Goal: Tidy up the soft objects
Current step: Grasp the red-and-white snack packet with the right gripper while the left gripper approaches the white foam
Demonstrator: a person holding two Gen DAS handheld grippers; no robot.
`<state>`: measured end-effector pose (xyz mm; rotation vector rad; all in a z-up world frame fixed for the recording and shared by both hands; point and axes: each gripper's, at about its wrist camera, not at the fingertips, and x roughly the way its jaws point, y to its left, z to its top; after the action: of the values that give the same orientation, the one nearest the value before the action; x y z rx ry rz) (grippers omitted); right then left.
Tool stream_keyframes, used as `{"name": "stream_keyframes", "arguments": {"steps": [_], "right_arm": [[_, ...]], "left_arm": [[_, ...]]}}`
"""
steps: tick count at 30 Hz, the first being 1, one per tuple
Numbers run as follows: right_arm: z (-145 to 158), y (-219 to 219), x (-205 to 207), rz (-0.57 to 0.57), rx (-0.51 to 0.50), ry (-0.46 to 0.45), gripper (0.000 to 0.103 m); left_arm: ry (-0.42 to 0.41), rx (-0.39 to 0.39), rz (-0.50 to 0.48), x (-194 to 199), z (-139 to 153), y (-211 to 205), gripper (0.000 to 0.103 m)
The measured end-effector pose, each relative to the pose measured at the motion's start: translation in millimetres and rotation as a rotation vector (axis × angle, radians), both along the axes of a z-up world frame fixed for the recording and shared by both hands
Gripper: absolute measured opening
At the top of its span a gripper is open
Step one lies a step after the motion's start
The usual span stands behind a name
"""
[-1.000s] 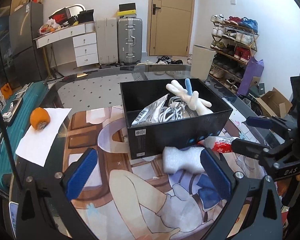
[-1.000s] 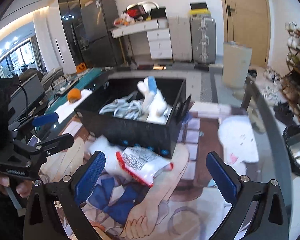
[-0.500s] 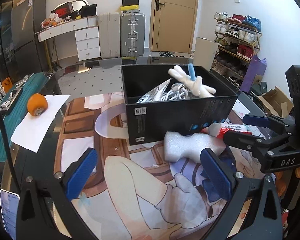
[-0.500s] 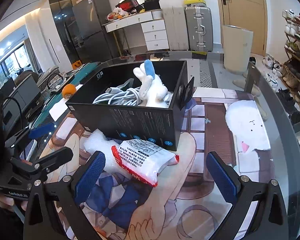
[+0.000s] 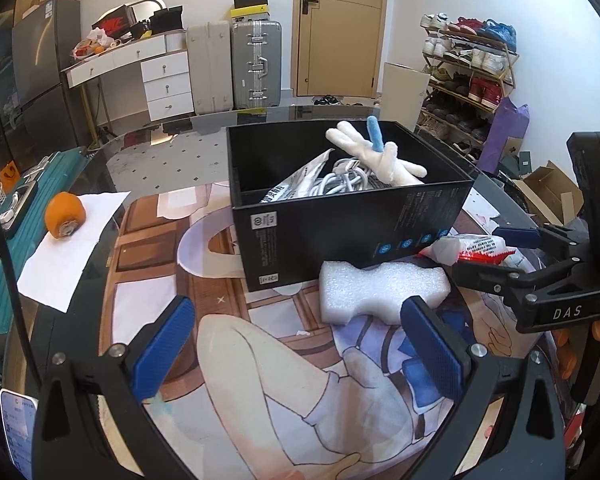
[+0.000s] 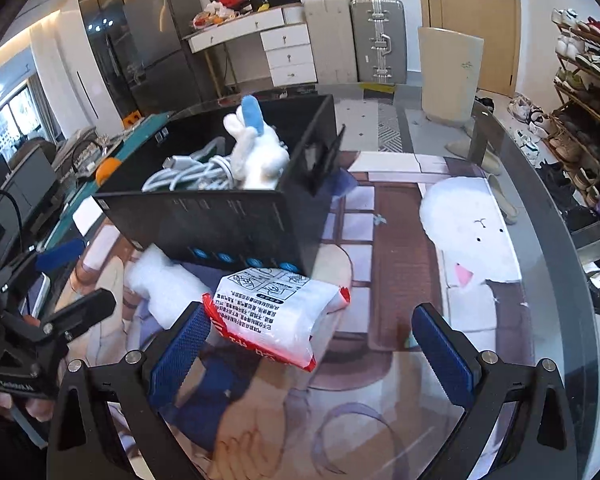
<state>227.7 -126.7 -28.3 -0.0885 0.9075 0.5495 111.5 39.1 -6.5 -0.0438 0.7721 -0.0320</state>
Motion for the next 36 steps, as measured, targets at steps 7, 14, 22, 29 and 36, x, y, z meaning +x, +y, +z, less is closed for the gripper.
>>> {"name": "stream_keyframes", "arguments": {"steps": [7,14,22,29,36], "right_arm": [[-11.4,-12.7,1.8,0.011,-0.082,0.036,0.102],[-12.2,-11.5,-5.7,0.080,-0.108,0.032,0.102],[-12.2,-7.3,-8.2,0.062,-0.115,0.009,0.102],[-8.5,-7.4,-10.2,0.057,-0.121,-0.017,0.060],[-6.6,-15.3,-12.7,0.078,-0.107,-0.024,0.050]], "left_arm": [[0.014,-0.001,-0.004,2.5,-1.8,-2.3,0.103],[0.018,-0.002,-0.024,5.2,-1.3,-6.9,0.103],[0.033,-0.009,-0.036,9.8,-3.4,-11.5,0.103],[0.056,-0.016,-0.065,15.1,-5.3,-21.1,0.103],[0.073,-0.003,-0.099,20.9,-5.3,-38.2,0.103]]}}
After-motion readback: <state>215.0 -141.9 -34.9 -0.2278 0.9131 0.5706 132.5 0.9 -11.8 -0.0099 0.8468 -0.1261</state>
